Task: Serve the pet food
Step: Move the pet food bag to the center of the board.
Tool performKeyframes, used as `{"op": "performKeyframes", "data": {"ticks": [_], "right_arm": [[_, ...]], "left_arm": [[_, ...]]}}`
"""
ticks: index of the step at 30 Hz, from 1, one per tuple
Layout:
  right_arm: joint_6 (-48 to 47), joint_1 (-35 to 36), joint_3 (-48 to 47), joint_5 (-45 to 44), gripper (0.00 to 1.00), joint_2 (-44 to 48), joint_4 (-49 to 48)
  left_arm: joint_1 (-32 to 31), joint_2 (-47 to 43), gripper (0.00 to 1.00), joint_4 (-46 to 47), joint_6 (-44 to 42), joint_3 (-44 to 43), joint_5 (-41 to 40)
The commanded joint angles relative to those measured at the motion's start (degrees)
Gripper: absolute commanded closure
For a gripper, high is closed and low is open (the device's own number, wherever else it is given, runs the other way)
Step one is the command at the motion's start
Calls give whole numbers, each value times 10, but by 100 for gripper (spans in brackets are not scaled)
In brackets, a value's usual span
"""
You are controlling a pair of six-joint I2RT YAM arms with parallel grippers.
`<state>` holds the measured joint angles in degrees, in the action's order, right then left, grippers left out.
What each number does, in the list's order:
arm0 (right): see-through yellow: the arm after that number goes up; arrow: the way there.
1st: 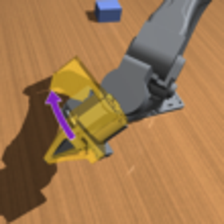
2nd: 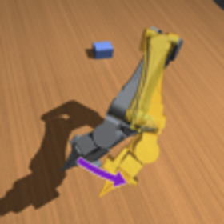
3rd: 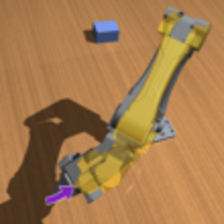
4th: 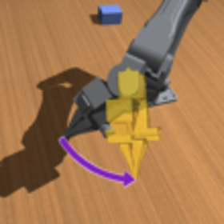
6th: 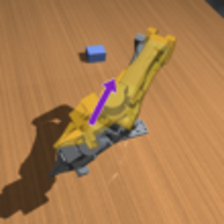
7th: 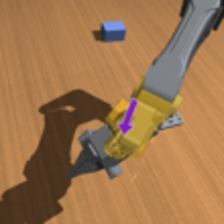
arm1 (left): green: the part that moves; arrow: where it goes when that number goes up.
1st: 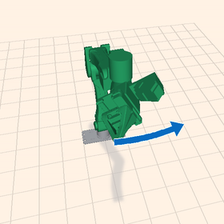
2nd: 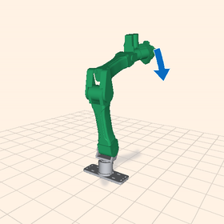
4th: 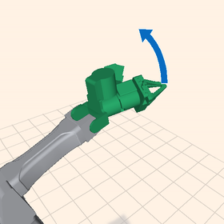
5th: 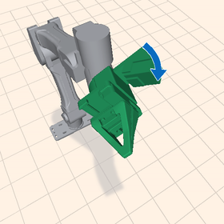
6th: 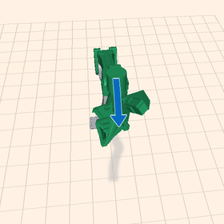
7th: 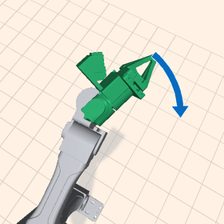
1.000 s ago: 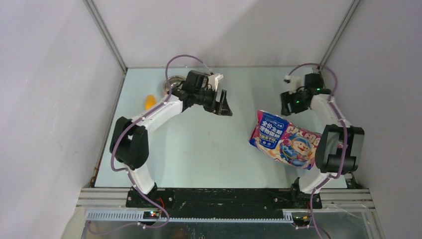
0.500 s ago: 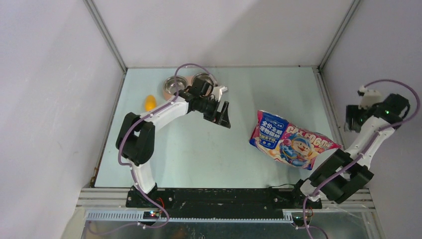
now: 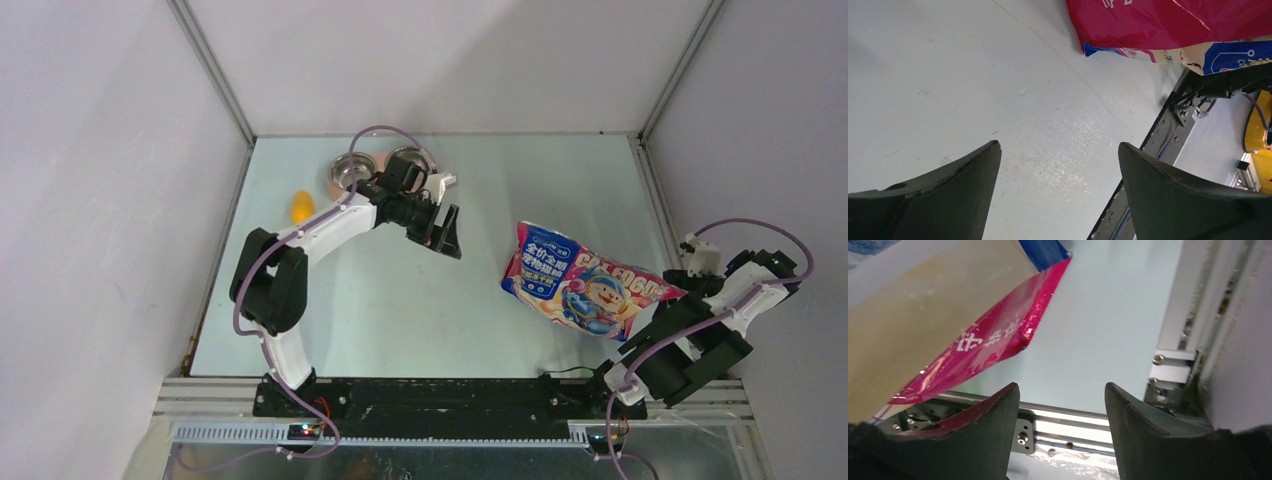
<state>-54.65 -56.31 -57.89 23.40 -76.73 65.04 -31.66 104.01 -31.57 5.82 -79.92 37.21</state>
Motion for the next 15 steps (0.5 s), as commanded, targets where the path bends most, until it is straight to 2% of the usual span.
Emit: {"op": "performKeyframes", "data": {"ticks": [1,7,15], "right_arm": [[15,20,-1,48,33,-39,25],[69,113,-1,79,29,-83,39],[186,250,-11,108,27,-109,2]], "left_arm": [[-2,-49,6,-13,-32,-22,-16],[10,-64,3,-70,-72,-45,-21],[57,-88,2,-158,-128,-55,-17]]}}
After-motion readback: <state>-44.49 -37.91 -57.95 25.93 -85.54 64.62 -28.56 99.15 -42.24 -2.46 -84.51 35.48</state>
